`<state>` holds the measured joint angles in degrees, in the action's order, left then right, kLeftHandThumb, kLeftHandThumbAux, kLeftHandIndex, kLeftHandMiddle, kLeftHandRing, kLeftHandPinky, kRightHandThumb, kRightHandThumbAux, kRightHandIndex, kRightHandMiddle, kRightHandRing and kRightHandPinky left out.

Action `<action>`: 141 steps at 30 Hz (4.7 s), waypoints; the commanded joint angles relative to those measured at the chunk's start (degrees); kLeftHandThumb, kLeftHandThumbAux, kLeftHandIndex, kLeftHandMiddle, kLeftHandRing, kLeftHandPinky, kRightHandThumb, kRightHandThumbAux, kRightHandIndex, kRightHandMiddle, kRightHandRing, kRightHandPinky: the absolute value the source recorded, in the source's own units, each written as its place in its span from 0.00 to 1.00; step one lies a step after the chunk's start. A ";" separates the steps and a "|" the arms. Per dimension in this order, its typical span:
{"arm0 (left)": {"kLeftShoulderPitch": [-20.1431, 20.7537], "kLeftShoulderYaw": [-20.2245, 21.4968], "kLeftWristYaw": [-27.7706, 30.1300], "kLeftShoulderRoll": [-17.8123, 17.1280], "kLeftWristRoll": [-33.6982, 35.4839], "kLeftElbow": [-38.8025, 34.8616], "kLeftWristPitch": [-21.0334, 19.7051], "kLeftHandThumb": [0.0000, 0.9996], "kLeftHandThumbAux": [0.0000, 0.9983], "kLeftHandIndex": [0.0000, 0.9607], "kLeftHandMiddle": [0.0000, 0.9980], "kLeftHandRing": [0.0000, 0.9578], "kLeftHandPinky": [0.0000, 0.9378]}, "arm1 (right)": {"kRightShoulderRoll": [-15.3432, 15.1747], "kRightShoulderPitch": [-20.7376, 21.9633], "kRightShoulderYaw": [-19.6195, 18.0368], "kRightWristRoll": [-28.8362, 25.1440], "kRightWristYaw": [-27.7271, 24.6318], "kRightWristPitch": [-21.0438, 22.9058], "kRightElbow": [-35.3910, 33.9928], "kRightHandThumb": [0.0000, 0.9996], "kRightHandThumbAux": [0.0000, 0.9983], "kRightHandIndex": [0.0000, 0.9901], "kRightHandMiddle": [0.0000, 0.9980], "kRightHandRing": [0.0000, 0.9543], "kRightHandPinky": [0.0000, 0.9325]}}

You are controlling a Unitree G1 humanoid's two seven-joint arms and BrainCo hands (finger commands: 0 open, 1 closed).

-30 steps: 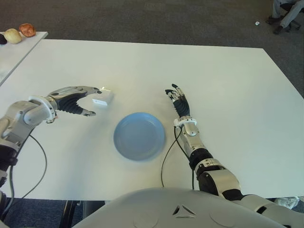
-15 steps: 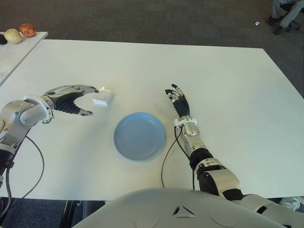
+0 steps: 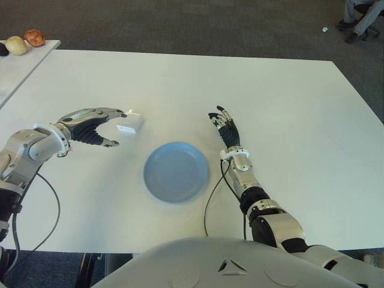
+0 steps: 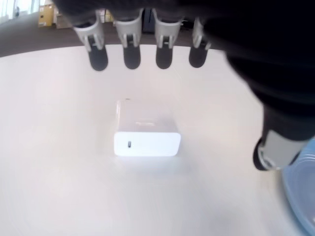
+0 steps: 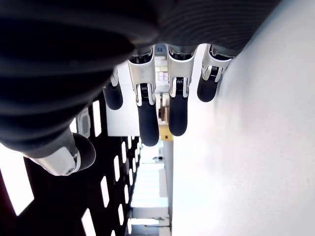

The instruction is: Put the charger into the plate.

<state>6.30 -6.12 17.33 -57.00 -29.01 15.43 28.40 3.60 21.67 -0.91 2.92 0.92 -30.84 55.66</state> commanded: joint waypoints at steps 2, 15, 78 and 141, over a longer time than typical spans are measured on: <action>7.02 -5.04 -11.33 4.21 -8.24 13.55 6.58 0.04 0.52 0.00 0.00 0.00 0.00 | -0.25 -2.78 -0.13 -0.02 0.04 4.04 3.23 0.00 0.53 0.12 0.30 0.24 0.01; 17.32 -12.21 -25.30 12.43 -15.12 29.69 8.51 0.18 0.38 0.00 0.00 0.00 0.00 | 0.13 -3.29 -0.91 -0.83 0.14 3.94 2.77 0.00 0.50 0.12 0.32 0.24 0.05; 24.96 -30.99 -45.44 18.33 -23.42 51.31 8.21 0.14 0.42 0.00 0.00 0.00 0.00 | -1.11 -6.40 -0.63 -0.58 -0.41 3.82 -2.15 0.00 0.51 0.17 0.36 0.28 0.10; 26.55 -27.57 -50.96 20.05 -17.29 55.42 3.09 0.10 0.38 0.00 0.00 0.00 0.00 | -0.88 -7.96 -0.25 -0.51 0.01 5.04 -4.65 0.00 0.52 0.18 0.34 0.25 0.07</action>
<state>32.70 -34.16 -33.16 -37.75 -46.61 70.41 31.91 2.66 16.61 -1.16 2.28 0.45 -28.45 48.03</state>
